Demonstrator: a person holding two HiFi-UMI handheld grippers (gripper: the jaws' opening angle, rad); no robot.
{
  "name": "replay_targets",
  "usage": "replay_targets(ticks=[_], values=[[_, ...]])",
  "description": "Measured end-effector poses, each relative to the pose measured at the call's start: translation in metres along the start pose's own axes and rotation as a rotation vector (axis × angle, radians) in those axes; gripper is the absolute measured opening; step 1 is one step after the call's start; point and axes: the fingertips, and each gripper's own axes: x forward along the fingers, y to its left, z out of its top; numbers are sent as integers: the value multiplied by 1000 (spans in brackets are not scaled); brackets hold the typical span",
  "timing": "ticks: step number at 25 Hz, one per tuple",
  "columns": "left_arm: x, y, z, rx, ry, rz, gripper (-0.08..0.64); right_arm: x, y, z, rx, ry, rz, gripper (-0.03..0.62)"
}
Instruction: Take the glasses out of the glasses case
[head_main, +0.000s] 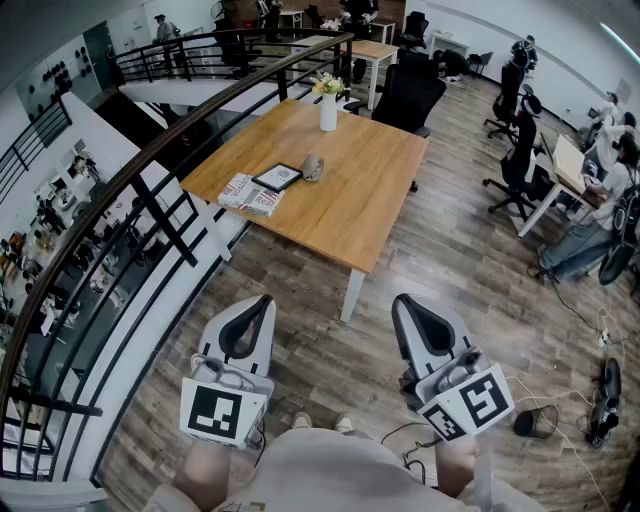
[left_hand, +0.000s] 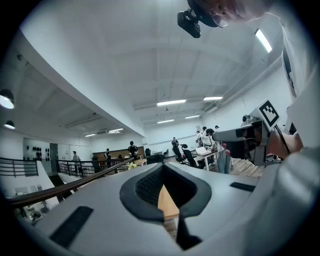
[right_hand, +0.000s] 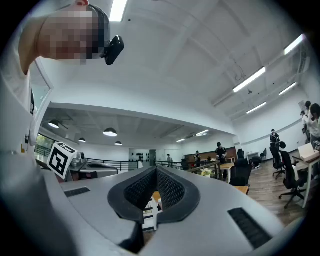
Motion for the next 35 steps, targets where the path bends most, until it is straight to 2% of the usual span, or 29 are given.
replay_targets(ticks=[5, 9, 12, 17, 22, 27, 28, 30, 35], values=[[0, 1, -3, 39, -31, 2, 15, -4, -3, -5, 8, 5, -8, 25], [4, -6, 0, 4, -5, -6, 15, -6, -8, -3, 13, 7, -10, 25], [5, -5, -1, 45, -31, -3, 15, -8, -10, -4, 15, 7, -8, 25], [10, -16, 0, -3, 9, -10, 15, -10, -16, -7, 16, 8, -6, 25], [12, -22, 0, 23, -6, -5, 15, -15, -21, -8, 13, 9, 3, 25], [20, -25, 1, 21, -5, -6, 15, -18, -33, 1, 30, -47, -19, 29], [22, -28, 2, 7, 6, -7, 15, -19, -35, 3, 34, -58, -20, 44], [24, -34, 2, -3, 14, -6, 15, -22, -38, 4, 41, -63, -6, 210], [30, -45, 0, 41, -18, 6, 15, -33, -47, -3, 31, -48, 17, 222]])
